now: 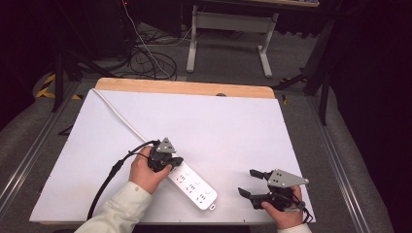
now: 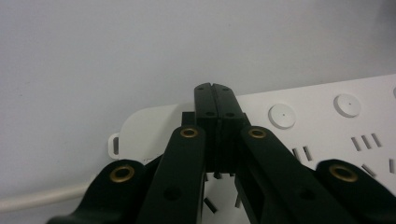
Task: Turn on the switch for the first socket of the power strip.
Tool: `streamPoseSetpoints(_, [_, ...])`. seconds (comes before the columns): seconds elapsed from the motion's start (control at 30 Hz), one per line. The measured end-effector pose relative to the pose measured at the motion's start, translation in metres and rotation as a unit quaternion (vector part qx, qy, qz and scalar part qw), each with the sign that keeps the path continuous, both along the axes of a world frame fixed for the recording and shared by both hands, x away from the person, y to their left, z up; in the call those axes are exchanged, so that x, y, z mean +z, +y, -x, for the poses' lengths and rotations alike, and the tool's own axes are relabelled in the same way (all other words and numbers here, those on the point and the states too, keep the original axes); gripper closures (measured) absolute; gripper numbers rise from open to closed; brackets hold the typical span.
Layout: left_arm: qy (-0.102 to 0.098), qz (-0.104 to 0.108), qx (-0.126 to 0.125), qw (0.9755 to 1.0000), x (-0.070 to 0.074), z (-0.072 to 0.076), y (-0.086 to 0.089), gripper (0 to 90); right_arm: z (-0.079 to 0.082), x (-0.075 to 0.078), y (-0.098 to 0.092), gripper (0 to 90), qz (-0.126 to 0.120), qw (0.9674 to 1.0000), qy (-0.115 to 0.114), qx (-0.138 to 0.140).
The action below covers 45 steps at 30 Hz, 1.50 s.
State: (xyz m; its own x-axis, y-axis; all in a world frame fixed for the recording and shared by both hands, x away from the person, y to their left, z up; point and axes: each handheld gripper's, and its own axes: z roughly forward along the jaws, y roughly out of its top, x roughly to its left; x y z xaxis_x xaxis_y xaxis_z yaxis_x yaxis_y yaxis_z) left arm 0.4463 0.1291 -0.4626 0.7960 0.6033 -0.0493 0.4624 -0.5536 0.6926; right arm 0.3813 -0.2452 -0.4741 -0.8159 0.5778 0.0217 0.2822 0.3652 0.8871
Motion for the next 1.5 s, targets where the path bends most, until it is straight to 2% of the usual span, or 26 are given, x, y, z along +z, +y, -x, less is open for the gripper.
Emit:
streamPoseSetpoints(0.17, [-0.001,0.004,-0.005,1.0,0.0,-0.001,0.001,90.0,0.0,0.0,0.0,24.2,-0.001,1.0,0.001,-0.001])
streamPoseSetpoints(0.23, [0.001,0.026,-0.001,0.9997,0.0,-0.002,0.005,90.0,0.0,0.0,0.0,24.1,-0.002,1.0,0.001,-0.001])
streamPoseSetpoints(0.33, [-0.007,0.018,0.009,0.9998,0.003,-0.001,0.006,88.7,0.0,0.0,0.0,24.1,-0.002,1.0,0.0,-0.001])
streamPoseSetpoints(0.37, [-0.005,0.034,0.011,0.9993,0.008,0.001,0.008,86.3,0.0,0.0,0.0,24.1,-0.002,1.0,0.0,-0.001])
streamPoseSetpoints(0.53, [-0.023,0.029,0.002,0.9993,0.018,0.006,0.008,86.6,0.0,0.0,0.0,24.1,-0.002,1.0,0.001,0.0])
streamPoseSetpoints(0.63, [-0.025,0.031,0.0,0.9992,0.022,0.008,0.008,85.0,0.0,0.0,0.0,24.1,-0.003,1.0,0.001,-0.001])
streamPoseSetpoints(0.7, [-0.053,0.001,0.001,0.9986,0.034,0.016,0.004,81.2,0.0,0.0,-0.001,24.1,-0.004,1.0,0.001,-0.001])
streamPoseSetpoints(0.73, [-0.053,0.001,0.001,0.9986,0.034,0.016,0.004,80.0,0.0,0.0,-0.001,24.1,-0.004,1.0,0.001,-0.001])
streamPoseSetpoints(0.77, [-0.061,0.0,-0.005,0.9981,0.039,0.02,0.001,80.0,0.0,0.0,-0.001,24.1,-0.003,1.0,0.001,-0.001])
streamPoseSetpoints(0.8, [-0.063,0.015,-0.016,0.9978,0.047,0.025,-0.002,78.9,-0.001,-0.001,0.0,24.1,-0.002,1.0,0.002,-0.001])
streamPoseSetpoints(1.0, [-0.067,0.014,-0.028,0.9973,0.054,0.03,-0.005,76.4,0.0,-0.001,-0.001,24.1,-0.002,1.0,0.003,-0.001])
streamPoseSetpoints(1.17, [-0.067,0.013,-0.026,0.9973,0.055,0.03,-0.002,74.9,0.0,-0.001,0.0,24.0,-0.003,1.0,0.003,0.0])
streamPoseSetpoints(1.3, [-0.07,0.017,-0.032,0.9969,0.057,0.031,0.001,67.7,-0.001,-0.001,-0.001,24.0,-0.002,1.0,0.003,0.0])
streamPoseSetpoints(1.4, [-0.078,0.014,-0.025,0.9966,0.057,0.032,0.004,52.2,0.0,-0.001,-0.001,24.0,-0.003,1.0,0.003,0.0])
streamPoseSetpoints(1.43, [-0.083,0.016,-0.018,0.9963,0.058,0.032,0.005,52.2,0.0,-0.001,-0.001,24.0,-0.003,1.0,0.003,0.0])
streamPoseSetpoints(1.47, [-0.088,0.03,-0.011,0.9956,0.059,0.033,0.008,41.6,0.0,-0.001,-0.001,24.0,-0.004,1.0,0.002,0.0])
streamPoseSetpoints(1.5, [-0.088,0.03,-0.011,0.9956,0.059,0.033,0.008,36.2,0.0,-0.001,-0.001,24.0,-0.004,1.0,0.002,0.0])
